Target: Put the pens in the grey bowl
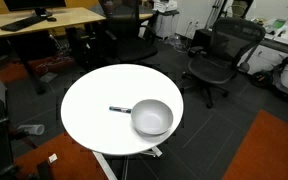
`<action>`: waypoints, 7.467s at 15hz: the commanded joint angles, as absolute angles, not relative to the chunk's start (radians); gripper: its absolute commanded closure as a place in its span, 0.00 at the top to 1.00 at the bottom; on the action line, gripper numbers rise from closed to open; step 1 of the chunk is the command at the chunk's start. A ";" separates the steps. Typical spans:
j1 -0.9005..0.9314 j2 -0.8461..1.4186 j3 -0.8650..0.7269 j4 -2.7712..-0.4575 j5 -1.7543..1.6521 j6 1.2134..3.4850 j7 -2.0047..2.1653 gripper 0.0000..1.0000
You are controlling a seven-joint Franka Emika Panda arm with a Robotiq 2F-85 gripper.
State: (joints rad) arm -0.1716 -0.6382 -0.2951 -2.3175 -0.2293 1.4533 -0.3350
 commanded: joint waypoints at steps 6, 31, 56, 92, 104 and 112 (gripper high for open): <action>-0.167 -0.638 -0.298 -2.316 -0.231 1.451 -0.333 1.00; -0.144 -0.613 0.039 -2.580 0.129 1.913 0.393 1.00; -0.079 0.086 0.027 -2.334 0.061 2.466 0.754 1.00; -0.034 0.671 -0.172 -1.885 0.089 2.510 0.723 1.00; -0.030 0.719 -0.190 -1.841 0.089 2.484 0.737 0.20; -0.006 0.662 -0.191 -1.887 0.073 2.483 0.732 0.05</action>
State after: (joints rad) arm -0.0288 0.7112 -0.1811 -1.8668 0.0667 2.5189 0.7487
